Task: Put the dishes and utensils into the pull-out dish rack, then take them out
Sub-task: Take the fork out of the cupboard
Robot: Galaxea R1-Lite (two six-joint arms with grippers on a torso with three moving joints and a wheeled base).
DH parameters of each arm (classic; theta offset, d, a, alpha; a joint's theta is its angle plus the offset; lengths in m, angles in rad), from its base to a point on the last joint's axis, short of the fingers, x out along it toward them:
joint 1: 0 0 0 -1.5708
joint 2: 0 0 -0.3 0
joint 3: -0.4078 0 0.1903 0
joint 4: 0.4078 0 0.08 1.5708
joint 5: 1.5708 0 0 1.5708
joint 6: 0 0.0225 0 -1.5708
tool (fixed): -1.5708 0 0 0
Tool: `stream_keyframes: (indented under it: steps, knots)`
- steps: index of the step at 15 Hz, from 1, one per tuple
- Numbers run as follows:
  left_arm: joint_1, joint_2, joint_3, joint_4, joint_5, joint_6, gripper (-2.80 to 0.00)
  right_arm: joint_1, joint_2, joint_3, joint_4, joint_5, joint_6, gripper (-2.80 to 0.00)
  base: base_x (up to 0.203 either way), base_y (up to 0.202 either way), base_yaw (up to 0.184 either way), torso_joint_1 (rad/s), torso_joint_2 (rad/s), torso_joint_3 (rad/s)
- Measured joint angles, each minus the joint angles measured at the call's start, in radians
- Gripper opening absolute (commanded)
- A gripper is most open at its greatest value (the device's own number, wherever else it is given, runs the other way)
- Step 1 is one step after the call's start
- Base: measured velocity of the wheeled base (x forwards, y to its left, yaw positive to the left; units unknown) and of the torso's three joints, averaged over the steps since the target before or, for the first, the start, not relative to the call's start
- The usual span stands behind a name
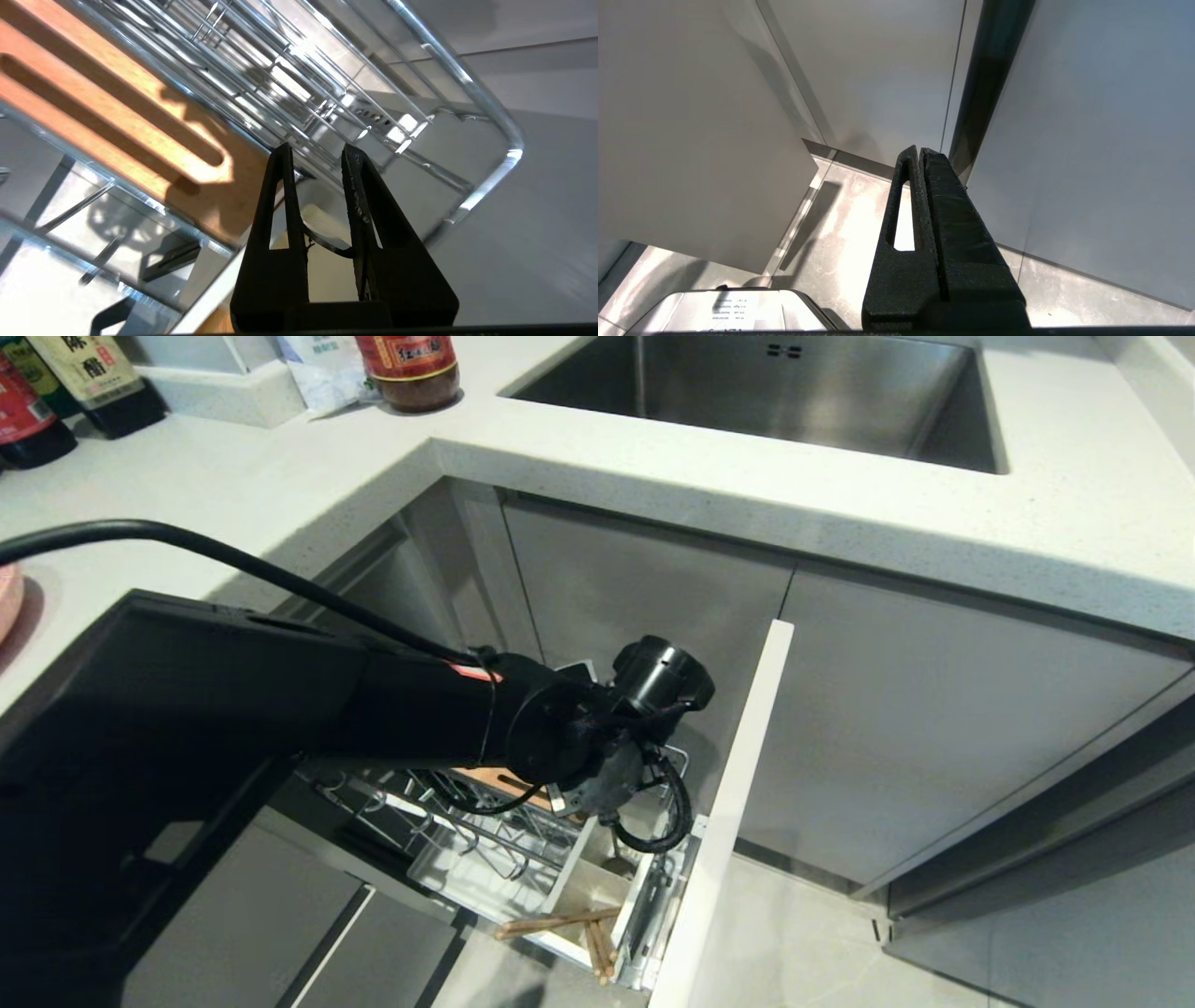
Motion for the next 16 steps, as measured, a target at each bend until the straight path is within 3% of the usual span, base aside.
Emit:
stream_keyframes:
  steps: [5,9,16]
  knots:
    - [-0.051,-0.144,0.029,0.003,0.009,-0.002,-2.80,0.000,0.000,0.000,0.000,0.000,0.000,-2.80,0.000,0.000,0.000,0.000,0.00,0.000]
    - [-0.094,-0.252,0.044,0.018,0.075,-0.002,-2.80,0.000,0.000,0.000,0.000,0.000,0.000,-2.80,0.000,0.000,0.000,0.000,0.00,0.000]
    - [-0.112,-0.366,0.044,0.020,0.104,0.006,-2.80,0.000,0.000,0.000,0.000,0.000,0.000,-2.80,0.000,0.000,0.000,0.000,0.00,0.000]
